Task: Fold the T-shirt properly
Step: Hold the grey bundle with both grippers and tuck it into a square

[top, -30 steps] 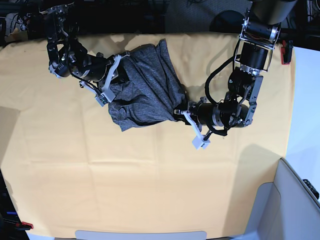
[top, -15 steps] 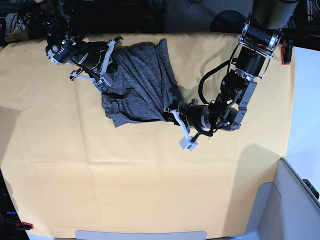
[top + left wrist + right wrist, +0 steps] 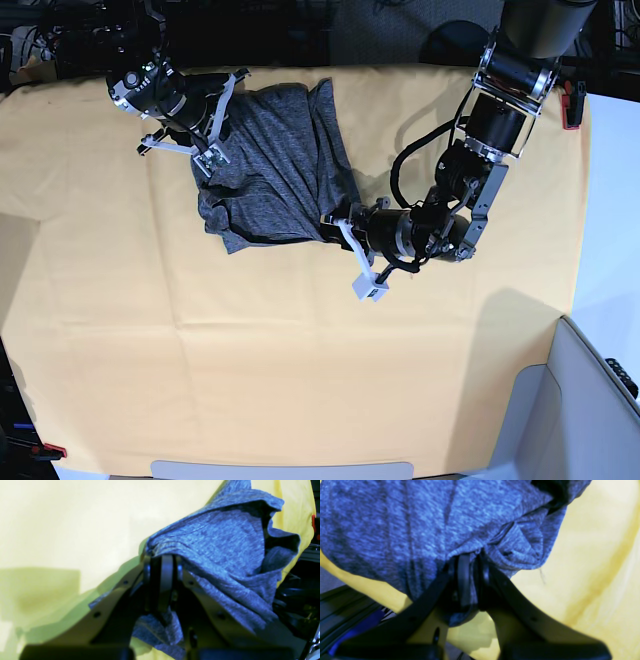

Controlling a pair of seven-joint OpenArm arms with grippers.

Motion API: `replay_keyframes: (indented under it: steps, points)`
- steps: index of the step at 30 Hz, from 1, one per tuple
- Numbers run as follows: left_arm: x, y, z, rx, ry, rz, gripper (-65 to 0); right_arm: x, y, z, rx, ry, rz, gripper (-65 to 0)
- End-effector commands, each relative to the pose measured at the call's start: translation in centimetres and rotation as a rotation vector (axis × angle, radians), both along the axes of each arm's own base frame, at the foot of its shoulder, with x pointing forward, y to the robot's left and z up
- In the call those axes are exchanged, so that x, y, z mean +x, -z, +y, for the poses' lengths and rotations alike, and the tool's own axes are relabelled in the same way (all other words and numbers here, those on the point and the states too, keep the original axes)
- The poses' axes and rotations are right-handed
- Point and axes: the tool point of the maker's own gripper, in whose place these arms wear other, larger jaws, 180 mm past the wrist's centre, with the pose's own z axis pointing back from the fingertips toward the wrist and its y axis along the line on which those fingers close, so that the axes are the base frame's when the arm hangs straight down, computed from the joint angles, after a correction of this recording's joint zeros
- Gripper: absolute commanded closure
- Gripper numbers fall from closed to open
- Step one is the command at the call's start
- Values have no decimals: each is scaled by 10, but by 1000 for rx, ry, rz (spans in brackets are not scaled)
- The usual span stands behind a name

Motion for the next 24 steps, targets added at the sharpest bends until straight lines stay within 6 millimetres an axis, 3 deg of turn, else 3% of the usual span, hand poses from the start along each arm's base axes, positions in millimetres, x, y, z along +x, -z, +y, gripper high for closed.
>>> replay_keyframes:
  steps: [1, 3, 9, 13, 24]
  points:
    - [16, -17, -1, -22, -15, -56, -7, -8, 7, -11, -63, 6, 37, -4]
    - [16, -17, -1, -22, -15, -56, -8, -7, 7, -13, -83, 11, 31, -32]
    - [16, -17, -1, -22, -15, -56, -8, -3, 5, -18, -116, 13, 14, -219]
    - [16, -17, -1, -22, -15, -56, -8, 3, -4, -21, -125, 14, -22, -294]
    - [16, -17, 0, -20, -15, -56, -8, 33, -33, -94, -185, 253, -118, -279]
